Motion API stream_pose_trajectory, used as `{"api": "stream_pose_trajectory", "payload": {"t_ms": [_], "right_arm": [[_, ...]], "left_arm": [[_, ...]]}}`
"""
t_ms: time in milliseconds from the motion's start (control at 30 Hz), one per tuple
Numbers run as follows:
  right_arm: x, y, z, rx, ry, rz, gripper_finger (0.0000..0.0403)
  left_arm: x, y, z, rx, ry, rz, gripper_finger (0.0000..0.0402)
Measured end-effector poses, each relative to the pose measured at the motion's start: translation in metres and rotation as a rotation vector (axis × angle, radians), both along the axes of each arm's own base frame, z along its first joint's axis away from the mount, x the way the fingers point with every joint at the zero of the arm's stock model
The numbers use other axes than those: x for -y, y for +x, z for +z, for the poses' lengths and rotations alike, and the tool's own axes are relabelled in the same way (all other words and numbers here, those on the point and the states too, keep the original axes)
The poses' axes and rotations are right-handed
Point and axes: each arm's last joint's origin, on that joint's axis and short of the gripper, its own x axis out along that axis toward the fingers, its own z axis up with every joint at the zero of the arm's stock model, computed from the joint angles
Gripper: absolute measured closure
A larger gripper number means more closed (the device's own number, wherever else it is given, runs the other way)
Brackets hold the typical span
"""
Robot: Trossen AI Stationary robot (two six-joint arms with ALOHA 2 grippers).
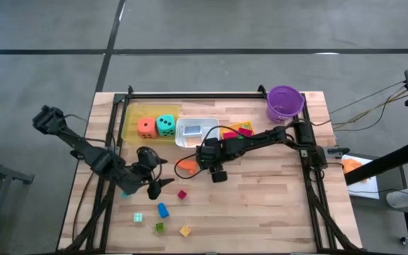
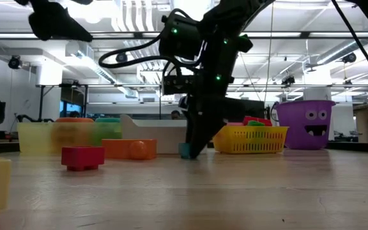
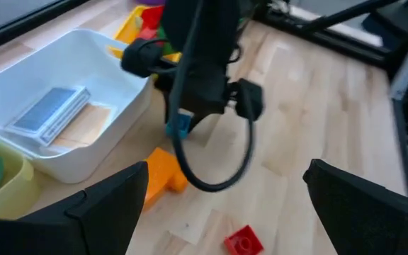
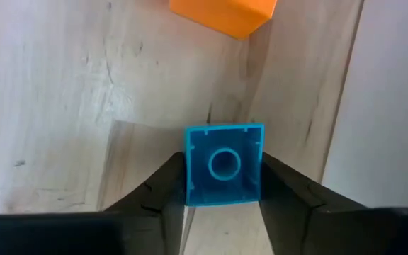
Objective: Pick & Place Toys
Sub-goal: Put the blue game piece into the yellow bin
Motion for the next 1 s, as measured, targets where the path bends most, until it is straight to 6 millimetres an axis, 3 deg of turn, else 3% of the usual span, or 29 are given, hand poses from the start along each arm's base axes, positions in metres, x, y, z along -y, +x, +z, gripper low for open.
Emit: {"api": "stream_pose_trajectory", "payload": {"t_ms": [433,600,867,1000], "right_arm": [[-0.001,0.000,0.005,0.016,0.012,-0.040,0.0276],[-0.004,-0.008,0.033,0.078,0.038,-0.072,0.0276],[0.003,-0.047,0.083,0.185,-0.017,-0.123,0.0276],[0.021,-0.075,0.087,0.182,-0.110,-0.197,0.0276]], "left_arm": [[-0.006,0.007,-0.004,-0.073,-0.019,-0.068,0.0022],[-0.006,0.006,-0.005,-0.083,-0.014,-0.068,0.0022],[-0.007,0.006,-0.005,-0.087,-0.013,-0.068,0.0022],[-0.006,0.006,-0.005,-0.087,-0.017,-0.069,0.0022]]}}
